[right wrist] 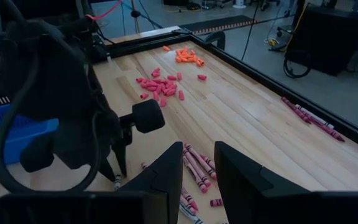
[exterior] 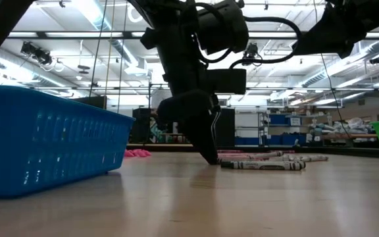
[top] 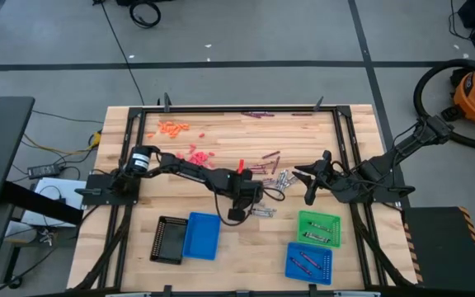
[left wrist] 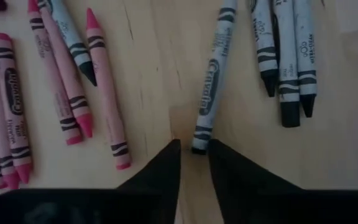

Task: Sort crayons
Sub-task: Put the black crayon into the green bin

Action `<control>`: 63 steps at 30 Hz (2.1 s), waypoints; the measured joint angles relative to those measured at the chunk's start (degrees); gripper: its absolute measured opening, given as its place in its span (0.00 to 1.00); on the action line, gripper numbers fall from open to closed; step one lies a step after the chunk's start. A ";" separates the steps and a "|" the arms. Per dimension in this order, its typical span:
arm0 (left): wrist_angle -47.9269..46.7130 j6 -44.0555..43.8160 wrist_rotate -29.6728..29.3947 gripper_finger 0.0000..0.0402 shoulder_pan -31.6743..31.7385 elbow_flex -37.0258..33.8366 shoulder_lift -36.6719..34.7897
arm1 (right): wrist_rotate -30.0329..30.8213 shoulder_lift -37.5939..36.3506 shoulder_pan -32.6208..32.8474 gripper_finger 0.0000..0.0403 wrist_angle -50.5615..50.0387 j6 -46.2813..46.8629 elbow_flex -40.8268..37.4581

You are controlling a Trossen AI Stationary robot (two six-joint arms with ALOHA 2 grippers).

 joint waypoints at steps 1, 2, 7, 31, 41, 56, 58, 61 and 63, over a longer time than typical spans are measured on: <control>-0.09 0.04 -0.18 0.27 0.00 -0.09 -0.33 | -0.02 0.00 0.00 0.25 0.00 0.00 0.00; -0.29 0.06 -0.13 0.28 -0.01 -0.13 -0.42 | -0.01 0.00 0.00 0.25 -0.01 0.00 0.00; -0.34 1.42 0.21 0.30 -0.24 -0.14 -0.99 | -0.06 -0.02 0.00 0.25 0.00 -0.02 0.00; 5.74 4.20 4.44 0.03 0.90 -1.19 0.22 | -0.11 -0.01 0.00 0.25 2.63 -2.38 0.02; 6.52 4.85 4.12 0.04 0.90 -1.31 -0.13 | -0.13 -0.02 0.00 0.25 2.24 -2.60 0.02; 7.59 1.14 0.94 0.04 0.81 -1.32 -8.49 | -0.12 -0.02 0.00 0.24 3.00 -1.11 0.02; 7.43 1.12 0.21 0.04 0.81 -1.32 -9.34 | 0.07 0.00 0.00 0.24 2.97 -1.09 0.02; 7.06 0.89 -1.36 0.04 0.79 -1.31 -10.63 | 0.26 0.00 0.04 0.24 2.95 -1.18 0.02; 7.35 0.88 -1.77 0.04 0.68 -1.30 -11.11 | 0.24 0.00 0.08 0.24 2.93 -1.38 0.02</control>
